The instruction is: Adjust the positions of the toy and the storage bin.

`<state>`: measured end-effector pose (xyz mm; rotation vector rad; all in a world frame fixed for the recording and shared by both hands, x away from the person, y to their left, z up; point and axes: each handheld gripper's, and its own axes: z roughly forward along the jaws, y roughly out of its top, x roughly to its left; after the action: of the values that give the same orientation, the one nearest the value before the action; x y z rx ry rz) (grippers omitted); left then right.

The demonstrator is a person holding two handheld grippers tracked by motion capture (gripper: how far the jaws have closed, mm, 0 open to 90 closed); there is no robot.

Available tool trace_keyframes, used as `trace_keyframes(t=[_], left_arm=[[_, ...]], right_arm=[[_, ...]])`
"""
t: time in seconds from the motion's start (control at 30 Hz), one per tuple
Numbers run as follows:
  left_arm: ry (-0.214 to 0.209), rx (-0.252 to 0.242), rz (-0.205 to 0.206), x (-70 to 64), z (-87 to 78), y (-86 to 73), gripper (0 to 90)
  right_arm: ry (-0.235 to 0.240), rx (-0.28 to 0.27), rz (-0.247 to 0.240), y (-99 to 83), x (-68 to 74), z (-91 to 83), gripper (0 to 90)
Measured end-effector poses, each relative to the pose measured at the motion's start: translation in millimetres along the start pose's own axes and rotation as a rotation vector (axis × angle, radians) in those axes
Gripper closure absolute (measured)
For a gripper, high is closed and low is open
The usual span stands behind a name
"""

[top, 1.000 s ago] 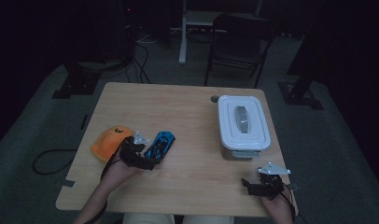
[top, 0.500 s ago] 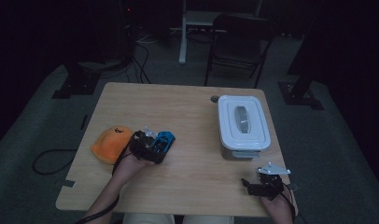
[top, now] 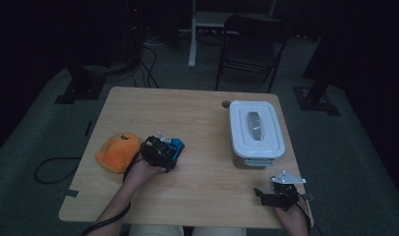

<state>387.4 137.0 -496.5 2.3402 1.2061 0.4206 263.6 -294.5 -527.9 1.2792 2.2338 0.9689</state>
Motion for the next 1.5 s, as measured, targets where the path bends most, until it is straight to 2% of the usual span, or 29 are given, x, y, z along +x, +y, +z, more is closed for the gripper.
trace_keyframes(t=[0.1, 0.13, 0.2, 0.27, 0.43, 0.57, 0.67, 0.73, 0.9, 0.93, 1.1, 1.27, 1.5], left_arm=[[0.001, 0.010, -0.008, -0.2, 2.5, 1.5, 8.0], [-0.021, 0.015, -0.003, -1.4, 3.1, 2.2, 12.8], [-0.009, 0.018, 0.000, -2.7, 3.9, 3.0, 14.7], [-0.034, 0.023, 0.009, -3.4, 5.4, 3.5, 22.3], [-0.036, 0.021, 0.017, -3.2, 4.4, 3.9, 25.4], [-0.063, 0.026, 0.030, 0.4, 0.7, 0.9, 26.6], [-0.066, 0.027, 0.036, 1.0, -1.2, -0.7, 26.6], [-0.065, 0.027, 0.046, 0.5, -4.4, -2.4, 26.6], [-0.094, 0.030, 0.085, -5.6, -15.2, -8.7, 26.6], [-0.095, 0.031, 0.113, -9.5, -20.3, -10.7, 26.6], [-0.119, 0.031, 0.146, -13.4, -33.6, -16.3, 26.5], [-0.155, 0.016, 0.179, -14.3, -51.6, -30.3, 26.5], [-0.166, 0.010, 0.219, -19.4, -68.3, -48.4, 26.5]], right_arm=[[0.000, 0.000, 0.000, 0.0, 0.0, 0.0, 13.9], [0.000, 0.000, 0.000, 0.0, 0.0, 0.0, 14.0], [0.000, 0.000, 0.000, 0.0, 0.0, 0.0, 13.9], [0.000, 0.000, 0.000, 0.0, 0.0, 0.0, 13.9], [0.000, 0.000, 0.000, 0.0, 0.0, 0.0, 14.0], [-0.001, 0.000, 0.000, 0.0, 0.0, 0.0, 14.0], [-0.001, 0.000, 0.000, 0.0, 0.0, -0.1, 14.1], [-0.001, 0.000, 0.000, 0.0, 0.0, -0.1, 14.1], [-0.001, 0.000, 0.001, 0.0, 0.0, -0.1, 14.1], [-0.001, 0.000, 0.000, 0.0, 0.0, -0.1, 14.1], [-0.001, 0.000, 0.001, 0.0, 0.0, -0.1, 14.1], [-0.002, 0.000, 0.000, 0.0, 0.0, -0.1, 14.1], [-0.002, 0.000, 0.001, 0.0, -0.1, -0.1, 14.1]])
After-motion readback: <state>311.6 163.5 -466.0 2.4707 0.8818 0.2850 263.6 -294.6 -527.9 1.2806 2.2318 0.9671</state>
